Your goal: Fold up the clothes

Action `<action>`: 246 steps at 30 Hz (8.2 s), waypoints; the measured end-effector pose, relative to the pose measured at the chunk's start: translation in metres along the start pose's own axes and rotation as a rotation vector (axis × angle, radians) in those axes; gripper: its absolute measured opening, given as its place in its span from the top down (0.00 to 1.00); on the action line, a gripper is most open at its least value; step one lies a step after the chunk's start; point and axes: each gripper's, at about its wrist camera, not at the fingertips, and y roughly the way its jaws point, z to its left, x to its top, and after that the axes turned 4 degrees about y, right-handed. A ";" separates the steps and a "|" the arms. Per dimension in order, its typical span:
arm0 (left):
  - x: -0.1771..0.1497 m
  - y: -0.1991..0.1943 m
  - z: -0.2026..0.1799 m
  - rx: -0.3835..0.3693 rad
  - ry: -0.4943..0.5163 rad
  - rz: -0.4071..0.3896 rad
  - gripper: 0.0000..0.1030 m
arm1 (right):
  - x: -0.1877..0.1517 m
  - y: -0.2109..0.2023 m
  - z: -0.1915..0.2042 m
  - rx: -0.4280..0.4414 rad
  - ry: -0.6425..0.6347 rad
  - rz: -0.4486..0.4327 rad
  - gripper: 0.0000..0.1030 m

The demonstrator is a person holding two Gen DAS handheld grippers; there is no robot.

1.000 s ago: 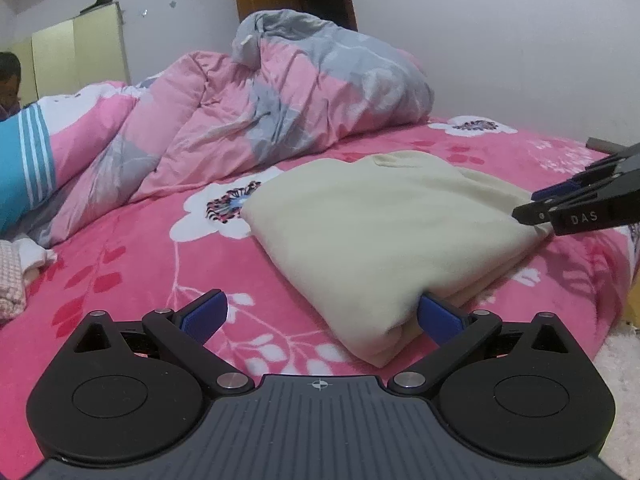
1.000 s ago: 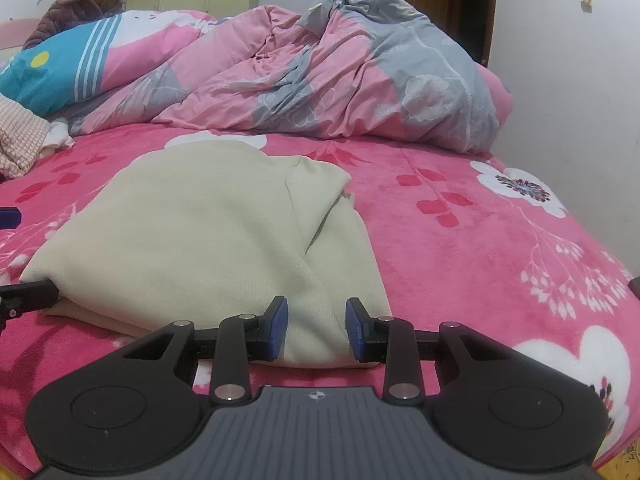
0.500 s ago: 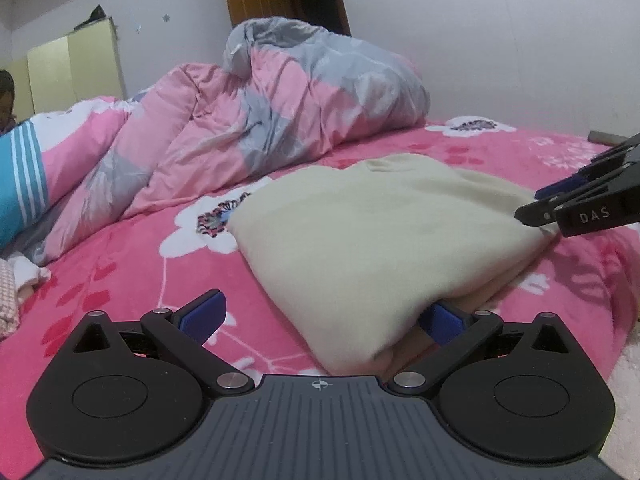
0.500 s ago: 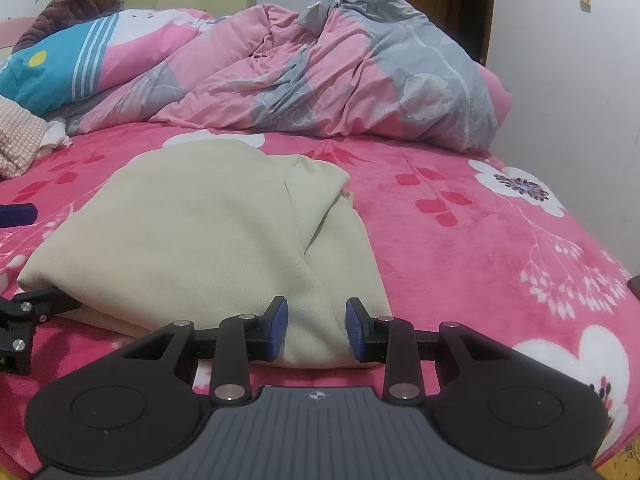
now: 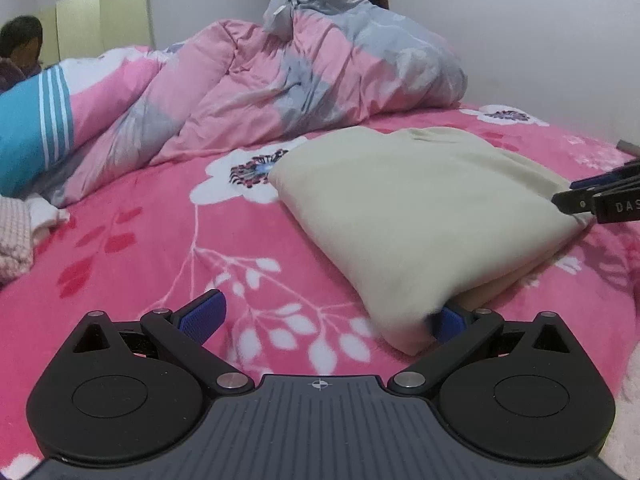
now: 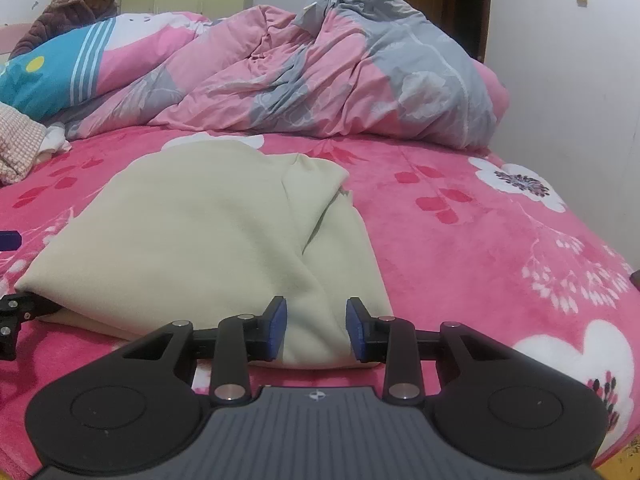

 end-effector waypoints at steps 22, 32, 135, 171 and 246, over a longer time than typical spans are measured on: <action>0.006 -0.044 0.030 -0.161 -0.030 -0.131 0.00 | 0.001 0.005 -0.006 0.024 0.046 0.009 0.63; 0.032 0.002 0.008 -0.285 -0.149 -0.123 0.00 | 0.003 0.003 -0.002 0.017 0.042 0.017 0.63; 0.083 0.073 0.015 -0.202 -0.178 -0.022 0.20 | 0.068 0.051 0.005 0.132 0.059 0.085 0.72; 0.107 0.093 -0.001 0.000 -0.223 0.216 0.00 | 0.065 0.113 -0.113 0.410 0.536 0.250 0.26; 0.163 0.127 -0.017 -0.805 -0.545 0.196 0.00 | 0.109 0.067 -0.183 0.754 0.374 0.162 0.58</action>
